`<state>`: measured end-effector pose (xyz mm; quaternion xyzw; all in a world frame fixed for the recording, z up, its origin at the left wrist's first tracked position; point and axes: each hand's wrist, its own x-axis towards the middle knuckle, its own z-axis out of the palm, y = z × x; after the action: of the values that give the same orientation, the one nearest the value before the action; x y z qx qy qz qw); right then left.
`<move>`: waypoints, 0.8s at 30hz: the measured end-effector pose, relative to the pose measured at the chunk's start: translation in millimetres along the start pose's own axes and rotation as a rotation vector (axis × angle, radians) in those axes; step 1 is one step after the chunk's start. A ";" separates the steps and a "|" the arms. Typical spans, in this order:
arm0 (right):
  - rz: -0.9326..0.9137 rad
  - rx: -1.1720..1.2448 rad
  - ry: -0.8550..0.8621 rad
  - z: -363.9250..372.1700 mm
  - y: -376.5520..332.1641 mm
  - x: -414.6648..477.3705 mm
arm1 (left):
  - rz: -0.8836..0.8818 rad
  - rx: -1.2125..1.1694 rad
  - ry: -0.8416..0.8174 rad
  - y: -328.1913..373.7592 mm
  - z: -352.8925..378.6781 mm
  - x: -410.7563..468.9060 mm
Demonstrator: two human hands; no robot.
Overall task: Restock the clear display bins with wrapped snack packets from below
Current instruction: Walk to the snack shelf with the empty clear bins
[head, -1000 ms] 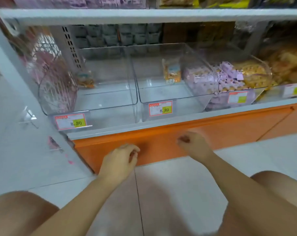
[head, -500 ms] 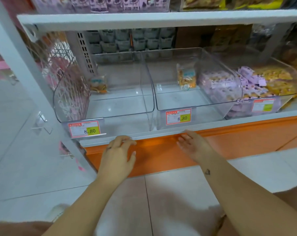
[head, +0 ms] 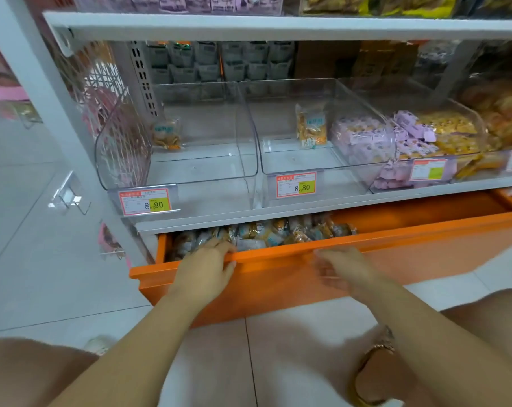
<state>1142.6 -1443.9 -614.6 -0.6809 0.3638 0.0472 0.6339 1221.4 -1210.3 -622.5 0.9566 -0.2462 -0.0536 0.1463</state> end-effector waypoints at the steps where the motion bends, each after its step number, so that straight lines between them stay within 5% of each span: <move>1: -0.159 -0.251 0.029 -1.3 -1.6 -5.6 | 0.000 -0.011 -0.012 1.6 -1.0 -3.5; 4: -0.630 -0.887 0.090 -0.2 -3.9 -13.8 | 0.019 -0.031 -0.062 3.8 -2.8 -14.5; 6: -0.687 -1.110 0.005 3.3 -1.9 -18.3 | 0.045 -0.021 -0.094 3.7 -4.4 -20.7; 24: -0.444 -1.309 -0.400 -9.5 3.0 -58.2 | 0.125 -0.333 -0.507 -18.2 -11.0 -75.7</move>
<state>1094.7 -1426.9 -584.6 -0.9574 -0.0090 0.2495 0.1449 1165.5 -1155.4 -615.3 0.8587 -0.3212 -0.3209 0.2378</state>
